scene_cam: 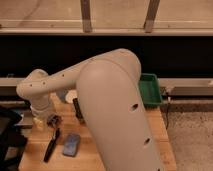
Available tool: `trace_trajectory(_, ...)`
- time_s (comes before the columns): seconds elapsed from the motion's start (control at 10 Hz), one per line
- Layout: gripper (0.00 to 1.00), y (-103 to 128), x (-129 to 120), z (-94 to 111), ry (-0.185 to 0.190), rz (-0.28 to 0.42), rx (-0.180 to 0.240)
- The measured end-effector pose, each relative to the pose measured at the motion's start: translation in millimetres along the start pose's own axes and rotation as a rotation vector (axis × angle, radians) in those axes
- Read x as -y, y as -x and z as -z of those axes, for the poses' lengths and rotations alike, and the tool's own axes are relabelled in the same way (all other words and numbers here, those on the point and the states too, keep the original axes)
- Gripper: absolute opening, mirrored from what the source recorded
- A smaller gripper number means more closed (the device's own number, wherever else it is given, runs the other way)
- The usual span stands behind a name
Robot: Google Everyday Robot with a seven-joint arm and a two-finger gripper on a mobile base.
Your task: Place brush in tray
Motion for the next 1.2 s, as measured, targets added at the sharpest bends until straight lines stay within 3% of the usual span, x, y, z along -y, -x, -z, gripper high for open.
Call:
trace_trajectory(0.3,0.68,1,-5,-20,-0.002,-0.032,-0.052)
trace_trajectory(0.7,0.68,-12,3,-29,-0.024,-0.118,-0.076)
trace_trajectory(1.2,0.68,-18,15,-45,-0.018,-0.191,-0.041)
